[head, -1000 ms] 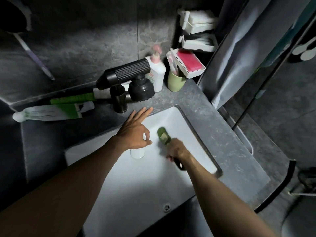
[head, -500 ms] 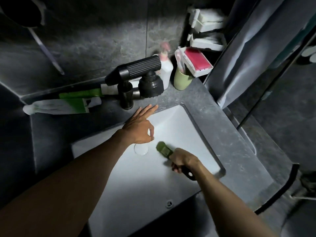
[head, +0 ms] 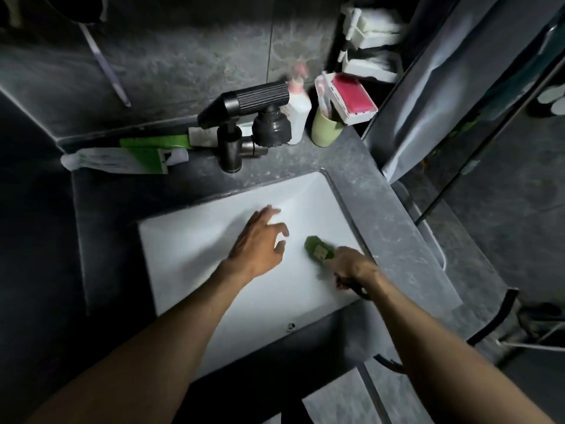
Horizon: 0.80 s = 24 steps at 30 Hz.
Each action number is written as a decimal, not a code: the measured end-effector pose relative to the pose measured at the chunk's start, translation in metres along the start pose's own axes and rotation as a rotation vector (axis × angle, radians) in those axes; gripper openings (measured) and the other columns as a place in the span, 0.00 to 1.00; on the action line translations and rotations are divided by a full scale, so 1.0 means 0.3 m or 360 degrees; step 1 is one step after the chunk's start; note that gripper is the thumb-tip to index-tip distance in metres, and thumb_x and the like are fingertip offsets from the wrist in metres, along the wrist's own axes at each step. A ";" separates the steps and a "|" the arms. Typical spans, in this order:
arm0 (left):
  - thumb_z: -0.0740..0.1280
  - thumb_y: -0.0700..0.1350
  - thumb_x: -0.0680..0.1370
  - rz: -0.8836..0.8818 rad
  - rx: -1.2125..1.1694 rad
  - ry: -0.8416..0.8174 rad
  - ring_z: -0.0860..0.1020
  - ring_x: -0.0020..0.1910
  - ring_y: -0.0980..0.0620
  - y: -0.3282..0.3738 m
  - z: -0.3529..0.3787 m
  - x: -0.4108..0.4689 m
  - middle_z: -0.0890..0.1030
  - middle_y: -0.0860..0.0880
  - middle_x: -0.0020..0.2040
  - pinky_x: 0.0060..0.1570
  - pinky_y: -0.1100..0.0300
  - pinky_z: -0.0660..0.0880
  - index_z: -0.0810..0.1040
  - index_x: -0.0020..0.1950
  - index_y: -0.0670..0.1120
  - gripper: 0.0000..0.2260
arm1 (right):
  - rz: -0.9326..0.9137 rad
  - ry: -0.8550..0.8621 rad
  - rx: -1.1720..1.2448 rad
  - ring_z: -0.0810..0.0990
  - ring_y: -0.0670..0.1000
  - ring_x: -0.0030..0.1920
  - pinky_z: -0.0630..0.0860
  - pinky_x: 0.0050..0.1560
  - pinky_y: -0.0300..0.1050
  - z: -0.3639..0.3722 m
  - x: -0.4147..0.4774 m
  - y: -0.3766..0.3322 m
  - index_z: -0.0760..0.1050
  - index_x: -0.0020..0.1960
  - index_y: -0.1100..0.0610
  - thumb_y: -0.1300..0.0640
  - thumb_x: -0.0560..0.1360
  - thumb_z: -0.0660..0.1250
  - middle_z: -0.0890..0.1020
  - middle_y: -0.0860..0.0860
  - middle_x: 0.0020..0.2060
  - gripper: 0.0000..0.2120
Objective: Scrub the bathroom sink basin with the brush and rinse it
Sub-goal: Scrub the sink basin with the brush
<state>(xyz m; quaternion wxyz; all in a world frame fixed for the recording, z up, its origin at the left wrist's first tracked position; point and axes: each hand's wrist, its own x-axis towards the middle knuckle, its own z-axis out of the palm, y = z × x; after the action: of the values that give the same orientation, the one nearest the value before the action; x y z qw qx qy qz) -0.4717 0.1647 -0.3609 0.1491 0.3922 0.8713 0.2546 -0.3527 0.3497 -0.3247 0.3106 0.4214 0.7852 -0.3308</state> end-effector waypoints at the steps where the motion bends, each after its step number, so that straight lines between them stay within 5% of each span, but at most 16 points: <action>1: 0.69 0.45 0.78 -0.0078 -0.0093 -0.0008 0.62 0.79 0.50 0.023 0.036 -0.066 0.70 0.49 0.75 0.78 0.60 0.54 0.82 0.57 0.54 0.08 | -0.0017 0.0040 0.0014 0.83 0.53 0.31 0.81 0.30 0.44 -0.040 -0.023 0.009 0.72 0.44 0.56 0.56 0.77 0.66 0.83 0.57 0.39 0.05; 5: 0.66 0.43 0.78 -0.0315 -0.0212 -0.0143 0.73 0.66 0.52 0.089 0.152 -0.326 0.74 0.52 0.64 0.68 0.64 0.65 0.80 0.58 0.53 0.11 | -0.0109 0.0054 -0.0450 0.85 0.53 0.37 0.83 0.33 0.46 -0.120 -0.081 0.031 0.69 0.56 0.55 0.61 0.75 0.66 0.81 0.56 0.45 0.12; 7: 0.65 0.43 0.77 -0.0436 -0.0231 -0.0160 0.75 0.63 0.50 0.089 0.194 -0.410 0.75 0.52 0.61 0.66 0.60 0.70 0.80 0.57 0.52 0.11 | -0.0268 0.0354 -0.1028 0.84 0.56 0.47 0.82 0.44 0.47 -0.124 -0.079 0.046 0.71 0.60 0.54 0.58 0.77 0.62 0.82 0.55 0.52 0.12; 9: 0.66 0.42 0.77 -0.0576 -0.0252 -0.0091 0.75 0.63 0.48 0.086 0.208 -0.452 0.76 0.50 0.61 0.66 0.57 0.71 0.81 0.56 0.50 0.10 | -0.0409 0.0562 -0.1210 0.80 0.59 0.56 0.78 0.55 0.51 -0.136 -0.066 0.060 0.73 0.63 0.54 0.55 0.79 0.60 0.80 0.56 0.57 0.14; 13: 0.64 0.43 0.78 -0.0763 -0.0164 -0.0016 0.73 0.65 0.48 0.076 0.200 -0.493 0.75 0.49 0.63 0.68 0.56 0.69 0.80 0.58 0.50 0.10 | -0.0651 0.0846 -0.1181 0.82 0.63 0.45 0.80 0.47 0.54 -0.102 -0.027 0.038 0.76 0.54 0.61 0.56 0.79 0.58 0.81 0.63 0.46 0.11; 15: 0.64 0.43 0.78 -0.0879 -0.0157 0.0034 0.73 0.65 0.47 0.069 0.196 -0.515 0.76 0.48 0.63 0.68 0.56 0.69 0.80 0.57 0.49 0.10 | -0.0693 0.0577 -0.0943 0.82 0.64 0.47 0.80 0.50 0.54 -0.011 -0.038 0.024 0.78 0.58 0.58 0.54 0.79 0.60 0.82 0.63 0.49 0.13; 17: 0.62 0.43 0.78 -0.0997 -0.0148 0.0076 0.73 0.65 0.46 0.068 0.192 -0.531 0.76 0.47 0.64 0.67 0.55 0.69 0.80 0.56 0.48 0.10 | -0.0655 -0.0054 -0.0679 0.81 0.56 0.55 0.77 0.59 0.47 0.128 -0.104 -0.001 0.79 0.62 0.45 0.51 0.78 0.63 0.82 0.53 0.58 0.14; 19: 0.61 0.43 0.79 -0.1122 -0.0139 0.0100 0.72 0.67 0.46 0.067 0.183 -0.542 0.75 0.46 0.65 0.67 0.54 0.69 0.78 0.54 0.49 0.08 | -0.0737 -0.0330 -0.0638 0.80 0.48 0.53 0.75 0.58 0.43 0.232 -0.189 -0.014 0.80 0.60 0.38 0.47 0.78 0.63 0.81 0.44 0.57 0.13; 21: 0.60 0.43 0.79 -0.1184 -0.0165 0.0126 0.70 0.70 0.46 0.062 0.180 -0.549 0.74 0.45 0.68 0.69 0.55 0.67 0.78 0.55 0.49 0.09 | -0.0812 -0.0067 -0.0861 0.80 0.50 0.56 0.74 0.58 0.45 0.222 -0.195 -0.018 0.78 0.61 0.40 0.44 0.78 0.60 0.80 0.43 0.59 0.14; 24: 0.60 0.42 0.78 -0.1203 -0.0198 0.0122 0.68 0.72 0.47 0.070 0.177 -0.553 0.74 0.47 0.68 0.70 0.56 0.65 0.78 0.56 0.49 0.10 | -0.0429 0.0578 -0.1197 0.80 0.56 0.58 0.76 0.59 0.48 0.052 -0.106 -0.022 0.74 0.60 0.53 0.50 0.79 0.56 0.81 0.54 0.58 0.14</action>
<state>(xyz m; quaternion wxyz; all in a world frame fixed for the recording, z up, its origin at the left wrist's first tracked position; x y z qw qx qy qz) -0.3270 0.0679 -0.3831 0.2231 0.0237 0.9423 0.2486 -0.3409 0.3202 -0.3078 0.2535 0.2240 0.9408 0.0200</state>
